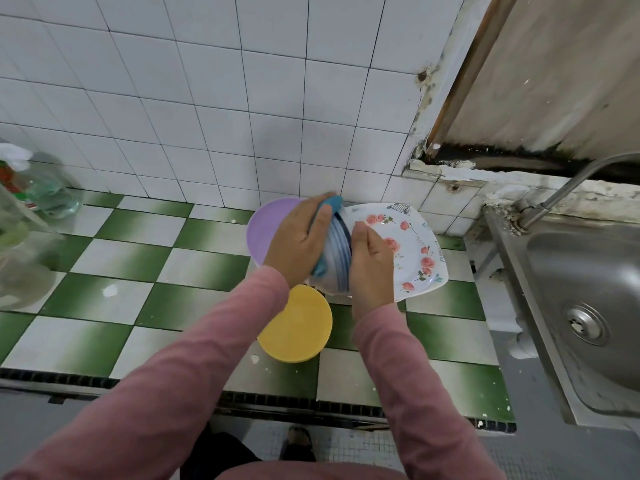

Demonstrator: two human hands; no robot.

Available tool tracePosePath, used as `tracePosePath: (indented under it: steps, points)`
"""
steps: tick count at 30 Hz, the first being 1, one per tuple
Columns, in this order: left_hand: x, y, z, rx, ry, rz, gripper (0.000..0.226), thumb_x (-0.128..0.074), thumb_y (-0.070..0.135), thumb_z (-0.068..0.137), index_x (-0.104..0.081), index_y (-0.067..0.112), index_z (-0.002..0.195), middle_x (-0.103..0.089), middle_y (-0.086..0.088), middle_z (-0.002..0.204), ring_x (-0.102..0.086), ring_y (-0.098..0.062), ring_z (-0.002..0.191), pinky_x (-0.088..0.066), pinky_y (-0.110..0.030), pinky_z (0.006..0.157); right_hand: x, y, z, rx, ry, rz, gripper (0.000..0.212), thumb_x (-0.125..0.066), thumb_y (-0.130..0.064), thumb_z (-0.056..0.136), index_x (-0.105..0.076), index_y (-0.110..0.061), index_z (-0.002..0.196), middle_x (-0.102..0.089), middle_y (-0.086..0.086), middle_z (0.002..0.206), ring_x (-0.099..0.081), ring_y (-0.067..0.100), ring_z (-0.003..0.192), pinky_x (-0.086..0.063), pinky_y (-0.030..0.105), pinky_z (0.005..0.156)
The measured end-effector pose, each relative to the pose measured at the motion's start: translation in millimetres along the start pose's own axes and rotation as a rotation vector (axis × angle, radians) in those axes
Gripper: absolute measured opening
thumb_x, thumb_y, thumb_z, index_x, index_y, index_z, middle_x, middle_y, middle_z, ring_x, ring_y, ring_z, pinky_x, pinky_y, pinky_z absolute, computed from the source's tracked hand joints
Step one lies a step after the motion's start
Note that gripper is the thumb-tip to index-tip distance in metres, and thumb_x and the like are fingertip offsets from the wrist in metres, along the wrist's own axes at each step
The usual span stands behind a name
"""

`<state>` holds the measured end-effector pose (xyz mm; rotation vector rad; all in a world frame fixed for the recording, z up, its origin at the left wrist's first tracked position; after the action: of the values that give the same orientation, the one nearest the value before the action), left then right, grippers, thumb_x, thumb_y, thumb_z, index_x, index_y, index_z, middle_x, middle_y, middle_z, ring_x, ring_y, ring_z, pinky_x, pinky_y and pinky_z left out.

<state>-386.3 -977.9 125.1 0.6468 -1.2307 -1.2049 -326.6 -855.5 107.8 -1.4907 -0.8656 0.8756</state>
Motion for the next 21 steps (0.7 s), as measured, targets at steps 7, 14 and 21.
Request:
tracePosePath:
  steps: [7, 14, 21]
  points:
    - [-23.4, 37.8, -25.9, -0.355, -0.119, 0.369, 0.051, -0.024, 0.033, 0.103, -0.046, 0.013, 0.145, -0.046, -0.002, 0.149, -0.033, -0.017, 0.142, -0.019, -0.035, 0.121, -3.3, 8.9, 1.9, -0.098, -0.005, 0.139, 0.033, -0.038, -0.026, 0.108, -0.066, -0.024, 0.09, -0.068, 0.0, 0.093, -0.063, 0.018, 0.095, -0.053, 0.044, 0.093]
    - [-3.4, 15.3, -10.2, -0.067, -0.015, 0.216, 0.048, -0.03, 0.033, 0.101, -0.05, 0.015, 0.141, -0.053, -0.001, 0.142, -0.045, -0.014, 0.131, -0.028, -0.032, 0.117, 1.6, 7.0, 1.2, -0.049, 0.006, 0.02, 0.035, -0.041, -0.026, 0.108, -0.062, -0.022, 0.08, -0.065, 0.001, 0.083, -0.06, 0.018, 0.083, -0.055, 0.047, 0.085]
    - [1.9, 1.6, -12.5, 0.031, 0.039, -0.078, 0.037, -0.042, 0.032, 0.099, -0.058, 0.026, 0.131, -0.06, 0.007, 0.134, -0.052, -0.008, 0.126, -0.039, -0.027, 0.109, 5.8, -0.2, 5.8, 0.005, 0.027, -0.071, 0.04, -0.046, -0.022, 0.106, -0.056, 0.003, 0.077, -0.058, 0.017, 0.073, -0.051, 0.018, 0.073, -0.049, 0.04, 0.07]
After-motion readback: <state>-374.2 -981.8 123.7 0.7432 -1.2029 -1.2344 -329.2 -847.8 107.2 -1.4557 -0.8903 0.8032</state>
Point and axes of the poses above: each hand's wrist, its own z-axis towards the middle knuckle, its own x-axis out of the back of the hand, y = z × x, the point moved 10 cm from there along z, towards the middle knuckle
